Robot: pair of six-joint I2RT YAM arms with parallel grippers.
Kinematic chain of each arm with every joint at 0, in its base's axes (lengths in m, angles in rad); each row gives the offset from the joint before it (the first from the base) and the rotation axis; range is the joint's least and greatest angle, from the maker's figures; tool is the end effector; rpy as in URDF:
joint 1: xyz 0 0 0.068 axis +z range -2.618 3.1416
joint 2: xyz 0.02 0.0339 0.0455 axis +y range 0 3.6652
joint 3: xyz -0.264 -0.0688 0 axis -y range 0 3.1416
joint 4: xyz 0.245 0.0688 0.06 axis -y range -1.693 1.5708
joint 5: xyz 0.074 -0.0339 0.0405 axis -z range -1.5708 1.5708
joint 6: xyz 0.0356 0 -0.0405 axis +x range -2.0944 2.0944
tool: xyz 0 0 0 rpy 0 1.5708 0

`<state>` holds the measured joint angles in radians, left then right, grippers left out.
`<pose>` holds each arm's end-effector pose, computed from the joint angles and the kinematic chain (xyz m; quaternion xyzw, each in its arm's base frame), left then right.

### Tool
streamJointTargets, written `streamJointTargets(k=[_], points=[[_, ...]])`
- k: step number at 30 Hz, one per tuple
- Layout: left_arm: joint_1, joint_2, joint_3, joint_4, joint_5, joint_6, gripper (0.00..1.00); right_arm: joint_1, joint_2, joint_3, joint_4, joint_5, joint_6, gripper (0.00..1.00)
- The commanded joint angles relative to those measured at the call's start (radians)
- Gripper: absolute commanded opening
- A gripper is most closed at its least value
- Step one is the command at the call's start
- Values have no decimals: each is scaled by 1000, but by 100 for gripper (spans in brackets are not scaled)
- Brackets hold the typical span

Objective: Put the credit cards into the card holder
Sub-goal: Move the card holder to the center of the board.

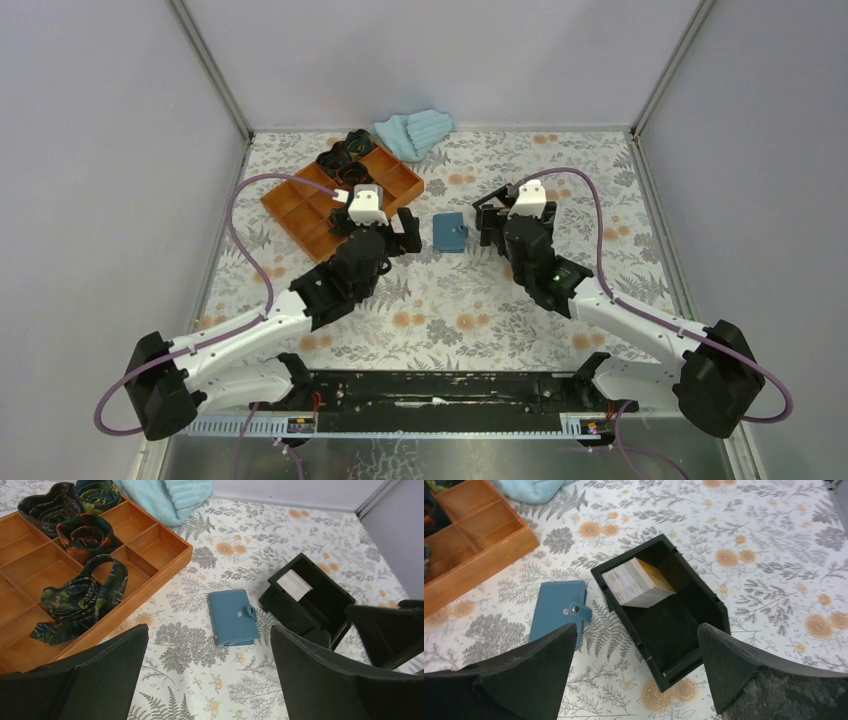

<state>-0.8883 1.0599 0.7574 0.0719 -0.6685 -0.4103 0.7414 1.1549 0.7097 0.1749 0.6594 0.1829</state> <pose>0.1697 -0.1738 0.3048 -0.0227 0.7676 -0.1499 0.6228 0.2055 0.1586 0.2764 -0.0192 0.7779 0.0247 0.6276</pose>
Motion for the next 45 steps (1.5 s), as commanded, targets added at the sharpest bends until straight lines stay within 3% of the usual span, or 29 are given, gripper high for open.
streamJointTargets(k=[1,3,5,8,12,20,35,45], points=[[-28,17,43,-15,-81,63,100,29,-47,23,147,149,-36,99],[-33,26,45,-17,-80,63,100,32,-86,-42,294,64,-116,100],[-36,36,45,-18,-79,63,100,32,-117,-79,357,-29,-144,93],[-39,46,42,-22,-77,53,100,34,-97,-33,281,-94,-125,84],[-41,57,19,-20,-68,31,100,36,-3,10,219,-169,-74,85],[-43,89,-29,-7,-38,-49,100,40,157,39,170,-274,44,73],[-43,203,-95,78,-26,-107,100,40,444,249,16,-250,208,77],[2,227,-142,142,45,-137,100,23,573,300,-34,-261,337,79]])
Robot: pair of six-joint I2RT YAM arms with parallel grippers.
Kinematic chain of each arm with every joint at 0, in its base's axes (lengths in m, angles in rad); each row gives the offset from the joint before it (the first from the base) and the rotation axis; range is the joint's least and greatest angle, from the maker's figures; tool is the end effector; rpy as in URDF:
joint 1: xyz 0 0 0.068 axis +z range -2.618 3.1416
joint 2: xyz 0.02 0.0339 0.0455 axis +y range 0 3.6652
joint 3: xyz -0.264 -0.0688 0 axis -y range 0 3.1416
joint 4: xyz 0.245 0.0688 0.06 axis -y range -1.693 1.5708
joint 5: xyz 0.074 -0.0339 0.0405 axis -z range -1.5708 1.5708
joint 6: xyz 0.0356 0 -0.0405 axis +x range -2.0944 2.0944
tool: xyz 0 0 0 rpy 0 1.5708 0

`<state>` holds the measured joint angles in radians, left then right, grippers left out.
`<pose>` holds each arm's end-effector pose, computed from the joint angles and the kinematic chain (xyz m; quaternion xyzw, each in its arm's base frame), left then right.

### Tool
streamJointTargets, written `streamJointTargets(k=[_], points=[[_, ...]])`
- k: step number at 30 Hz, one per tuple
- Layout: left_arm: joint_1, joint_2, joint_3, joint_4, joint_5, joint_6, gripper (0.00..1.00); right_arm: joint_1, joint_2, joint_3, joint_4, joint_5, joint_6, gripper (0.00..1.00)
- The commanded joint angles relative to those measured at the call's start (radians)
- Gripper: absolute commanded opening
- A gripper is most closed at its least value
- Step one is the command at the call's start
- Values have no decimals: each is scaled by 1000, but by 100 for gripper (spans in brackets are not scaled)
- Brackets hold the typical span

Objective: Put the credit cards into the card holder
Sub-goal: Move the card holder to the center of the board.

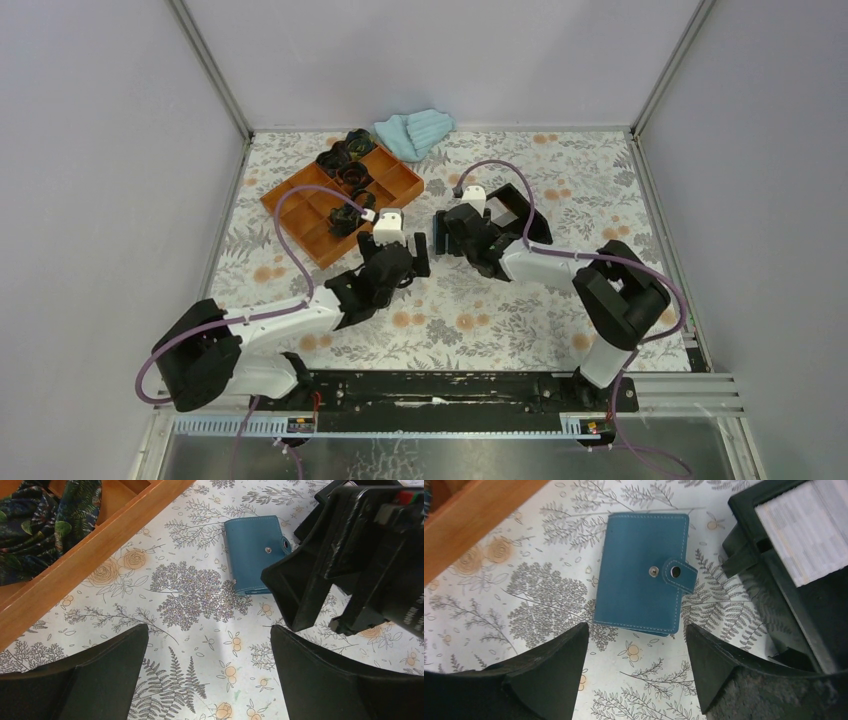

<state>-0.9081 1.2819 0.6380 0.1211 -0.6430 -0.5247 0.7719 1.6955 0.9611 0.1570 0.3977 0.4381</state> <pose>0.1802 -0.1962 0.2163 0.0013 0.8365 -0.1054 0.5377 0.2707 0.2443 0.1975 -0.0503 0.8655 0.1228 0.4830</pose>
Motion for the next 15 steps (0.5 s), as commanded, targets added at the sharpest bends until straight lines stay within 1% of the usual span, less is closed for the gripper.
streamJointTargets(k=[1,11,15], points=[[27,5,-26,97,26,-24,100,-10,40,49,-14,-3,91,79],[47,7,-58,155,61,-11,100,-40,55,3,66,-26,152,77],[48,19,-61,168,61,-11,100,-52,68,4,64,-38,173,77]])
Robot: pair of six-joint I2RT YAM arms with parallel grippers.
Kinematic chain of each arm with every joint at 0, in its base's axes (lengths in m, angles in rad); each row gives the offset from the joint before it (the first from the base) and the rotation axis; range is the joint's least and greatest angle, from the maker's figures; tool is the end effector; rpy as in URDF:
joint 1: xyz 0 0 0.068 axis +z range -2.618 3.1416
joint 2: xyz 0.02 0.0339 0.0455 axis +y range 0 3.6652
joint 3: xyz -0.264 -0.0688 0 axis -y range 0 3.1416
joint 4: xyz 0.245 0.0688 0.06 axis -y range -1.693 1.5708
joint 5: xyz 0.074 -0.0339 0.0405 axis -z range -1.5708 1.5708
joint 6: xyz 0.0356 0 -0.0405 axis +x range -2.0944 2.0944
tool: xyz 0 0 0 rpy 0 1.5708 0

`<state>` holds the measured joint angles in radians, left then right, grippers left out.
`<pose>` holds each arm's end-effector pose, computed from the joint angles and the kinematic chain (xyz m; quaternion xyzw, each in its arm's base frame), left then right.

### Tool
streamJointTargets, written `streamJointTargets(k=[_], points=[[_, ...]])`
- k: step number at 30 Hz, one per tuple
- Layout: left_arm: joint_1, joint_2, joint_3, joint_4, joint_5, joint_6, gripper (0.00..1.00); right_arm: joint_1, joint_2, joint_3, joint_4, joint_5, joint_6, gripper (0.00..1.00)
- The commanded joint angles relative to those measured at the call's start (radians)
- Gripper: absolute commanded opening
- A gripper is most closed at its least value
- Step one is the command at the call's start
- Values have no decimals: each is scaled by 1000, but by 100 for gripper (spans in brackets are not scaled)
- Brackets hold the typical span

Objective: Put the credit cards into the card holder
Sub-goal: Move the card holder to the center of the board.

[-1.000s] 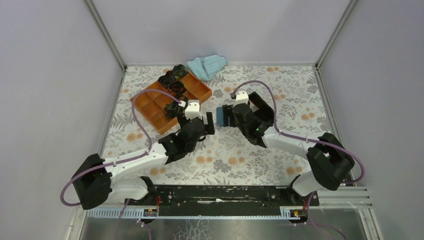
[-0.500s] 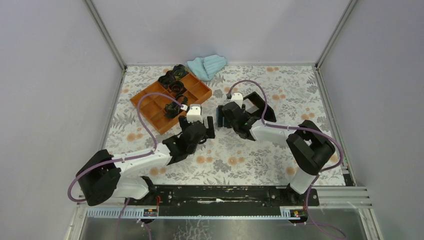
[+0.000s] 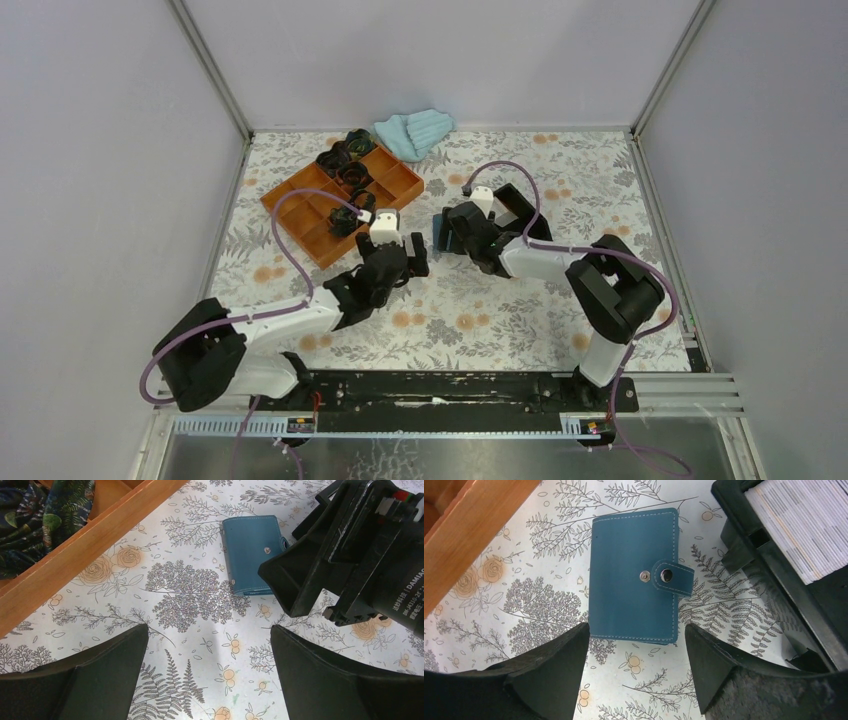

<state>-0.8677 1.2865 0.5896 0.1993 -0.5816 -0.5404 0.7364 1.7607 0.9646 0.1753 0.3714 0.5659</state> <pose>0.1853 -0.1884 0.2061 -0.0105 0.8362 -0.1292 0.5328 0.2837 0.2398 0.1773 0.0097 0.8780 0.1418 0.4570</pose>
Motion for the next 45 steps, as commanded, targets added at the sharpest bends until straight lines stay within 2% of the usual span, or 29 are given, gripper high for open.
streamJointTargets(k=[1,19,30,35,41,43,45], points=[[7,15,-14,93,1,7,100,-18,7,0,48,-18,49,77],[9,25,-23,112,-5,13,100,-44,67,2,82,-66,104,77],[19,35,-36,127,-6,8,100,-51,76,-9,112,-84,110,64],[22,32,-42,129,-9,4,100,-51,74,-22,114,-83,114,47],[24,25,-45,127,-17,-2,100,-52,71,-17,93,-78,99,9],[25,22,-44,120,-24,-4,100,-52,68,-13,83,-81,93,2],[25,16,-42,109,-32,-8,100,-52,62,-14,75,-84,87,0]])
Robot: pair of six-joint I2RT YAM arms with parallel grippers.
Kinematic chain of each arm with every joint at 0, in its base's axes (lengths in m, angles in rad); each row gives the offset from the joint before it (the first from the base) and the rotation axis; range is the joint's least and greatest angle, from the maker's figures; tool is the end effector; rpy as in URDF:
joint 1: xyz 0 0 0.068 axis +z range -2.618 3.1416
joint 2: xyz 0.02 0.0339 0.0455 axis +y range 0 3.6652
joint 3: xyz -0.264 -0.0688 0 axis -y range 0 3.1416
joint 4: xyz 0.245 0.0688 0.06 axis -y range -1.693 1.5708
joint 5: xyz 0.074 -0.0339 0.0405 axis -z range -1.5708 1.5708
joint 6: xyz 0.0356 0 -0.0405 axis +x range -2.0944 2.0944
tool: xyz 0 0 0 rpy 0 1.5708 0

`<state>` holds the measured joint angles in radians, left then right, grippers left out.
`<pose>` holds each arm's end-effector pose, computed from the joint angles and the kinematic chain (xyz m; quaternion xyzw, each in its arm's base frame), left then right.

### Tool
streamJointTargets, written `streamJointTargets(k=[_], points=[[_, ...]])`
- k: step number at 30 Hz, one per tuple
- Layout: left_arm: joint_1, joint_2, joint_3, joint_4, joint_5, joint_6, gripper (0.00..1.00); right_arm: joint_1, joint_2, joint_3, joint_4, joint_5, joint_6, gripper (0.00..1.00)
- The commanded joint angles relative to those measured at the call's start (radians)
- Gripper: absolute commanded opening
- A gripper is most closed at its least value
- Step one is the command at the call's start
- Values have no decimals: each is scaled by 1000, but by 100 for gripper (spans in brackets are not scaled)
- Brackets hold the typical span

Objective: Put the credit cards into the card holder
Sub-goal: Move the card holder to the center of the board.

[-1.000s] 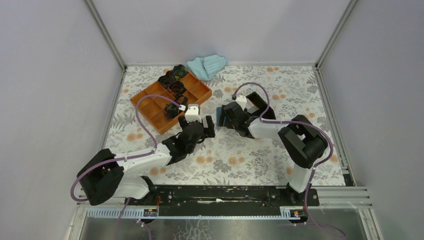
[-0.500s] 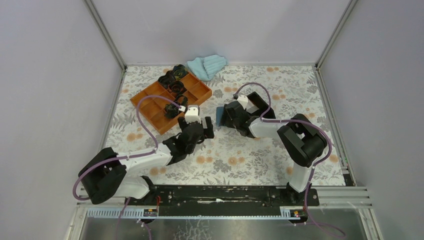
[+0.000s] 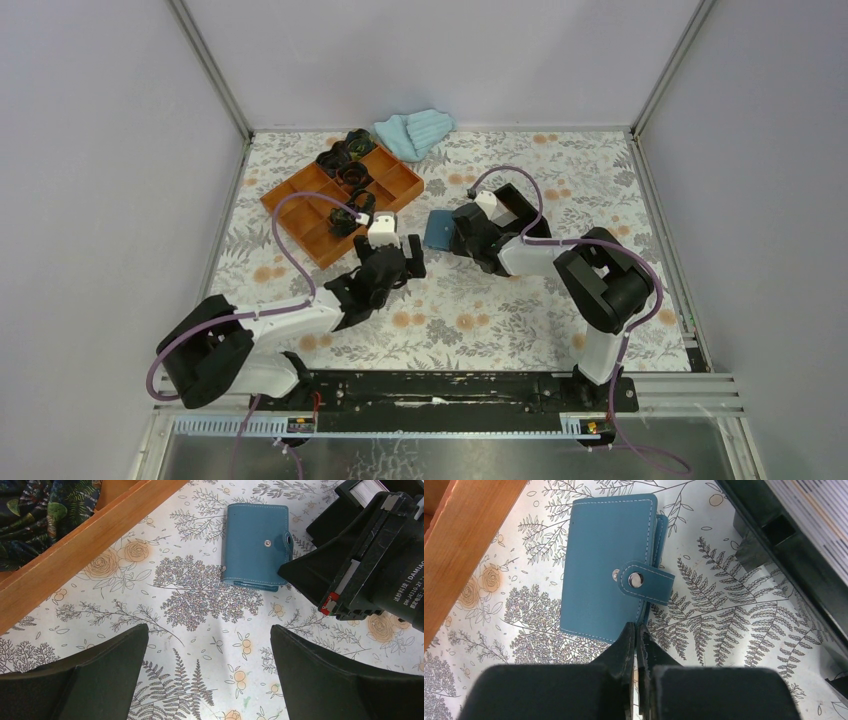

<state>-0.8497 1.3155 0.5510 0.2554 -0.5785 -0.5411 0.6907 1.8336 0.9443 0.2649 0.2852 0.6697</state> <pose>0.1878 -0.1842 0.1921 -0.0157 0.8389 -0.1220 0.5302 0.2972 0.2326 0.1527 0.0555 0.8817 0.1854 0.4303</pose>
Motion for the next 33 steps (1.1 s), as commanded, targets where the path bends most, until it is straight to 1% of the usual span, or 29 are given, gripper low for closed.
streamJointTargets(k=[1,7,12,16,19,21,24,25,29,33], points=[[8,-19,-2,45,-44,-12,100,-7,-16,3,-18,1,-19,0],[18,-76,2,-54,-148,-108,100,-6,-70,-32,-42,-31,-43,0],[75,-146,15,-234,-253,-289,100,9,-130,-79,-68,-61,-60,0],[163,-203,9,-389,-303,-467,100,36,-181,-114,-89,-67,-72,0],[265,-241,-7,-456,-277,-549,100,59,-219,-148,-94,-69,-74,0],[339,-260,-13,-515,-259,-630,100,71,-234,-172,-91,-71,-75,0],[436,-283,-37,-522,-226,-687,100,86,-248,-199,-85,-71,-77,0],[460,-291,-43,-520,-223,-700,98,91,-252,-207,-83,-72,-77,0],[578,-288,-42,-511,-175,-689,87,102,-266,-228,-71,-77,-78,0],[705,-236,-18,-477,-69,-629,84,105,-270,-235,-60,-85,-80,0]])
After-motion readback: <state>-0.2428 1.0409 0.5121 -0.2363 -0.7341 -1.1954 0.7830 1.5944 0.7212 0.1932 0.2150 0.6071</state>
